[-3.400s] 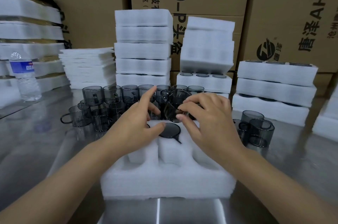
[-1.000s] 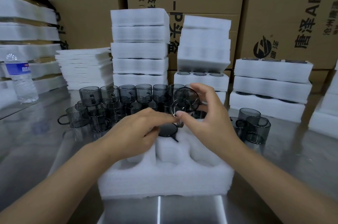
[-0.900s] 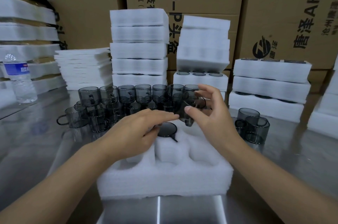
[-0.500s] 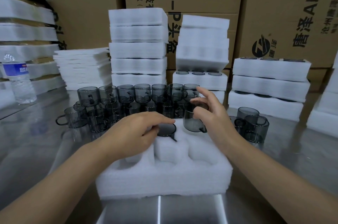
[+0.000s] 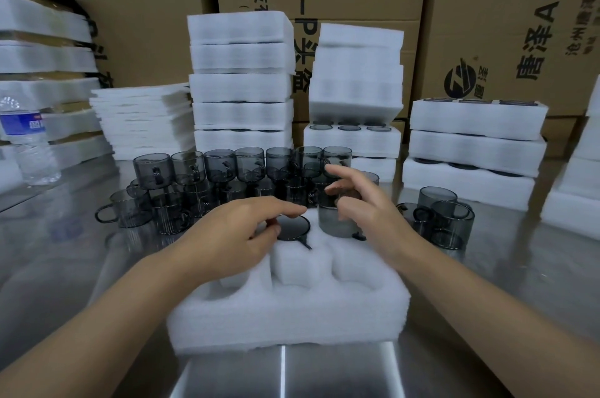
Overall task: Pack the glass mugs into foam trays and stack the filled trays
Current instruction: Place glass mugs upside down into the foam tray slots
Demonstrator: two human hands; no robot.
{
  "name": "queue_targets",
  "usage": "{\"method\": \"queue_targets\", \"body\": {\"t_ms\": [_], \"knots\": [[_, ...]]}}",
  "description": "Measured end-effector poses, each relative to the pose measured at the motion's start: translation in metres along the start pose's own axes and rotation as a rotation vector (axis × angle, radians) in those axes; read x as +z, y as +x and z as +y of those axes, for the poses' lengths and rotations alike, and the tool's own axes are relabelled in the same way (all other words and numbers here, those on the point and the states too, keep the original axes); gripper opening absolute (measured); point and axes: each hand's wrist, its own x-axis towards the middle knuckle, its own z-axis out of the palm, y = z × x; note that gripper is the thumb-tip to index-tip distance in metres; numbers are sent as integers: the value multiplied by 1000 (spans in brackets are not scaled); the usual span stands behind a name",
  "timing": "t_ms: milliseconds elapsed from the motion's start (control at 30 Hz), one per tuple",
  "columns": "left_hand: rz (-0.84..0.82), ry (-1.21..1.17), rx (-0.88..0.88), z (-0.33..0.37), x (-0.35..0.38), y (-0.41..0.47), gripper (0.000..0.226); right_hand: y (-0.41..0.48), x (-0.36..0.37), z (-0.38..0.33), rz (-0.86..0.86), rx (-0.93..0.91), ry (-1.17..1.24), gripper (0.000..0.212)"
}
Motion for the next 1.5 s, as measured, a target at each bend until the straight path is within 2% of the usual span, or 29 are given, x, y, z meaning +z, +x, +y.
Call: {"method": "queue_targets", "body": {"t_ms": [167,267,300,400,467,600,767,900,1067,1500], "knots": [[-7,11,-11,1,0,-1,44,1,-5,-4,-70,69,-151,57],[-16,20,-16,0,-1,-1,44,5,-14,-6,-106,106,-228,41],[-18,21,-18,0,-1,-1,43,5,-17,-7,-113,119,-238,42],[-18,17,-15,0,-1,-1,42,6,-24,-6,-99,172,-297,67],[-18,12,-11,1,-1,-1,41,7,-26,-5,-91,178,-331,77],[-24,14,-15,1,-1,0,38,8,-27,-4,-110,159,-341,65],[-31,20,-9,3,-2,0,37,10,-28,-3,-109,134,-383,64],[-32,9,-4,4,-3,-1,37,11,-32,-5,-170,140,-393,59],[-32,3,-8,5,-3,0,37,11,-36,-7,-249,163,-401,69],[-34,-7,-27,5,-2,-1,36,11,-38,-7,-338,194,-437,55]]}}
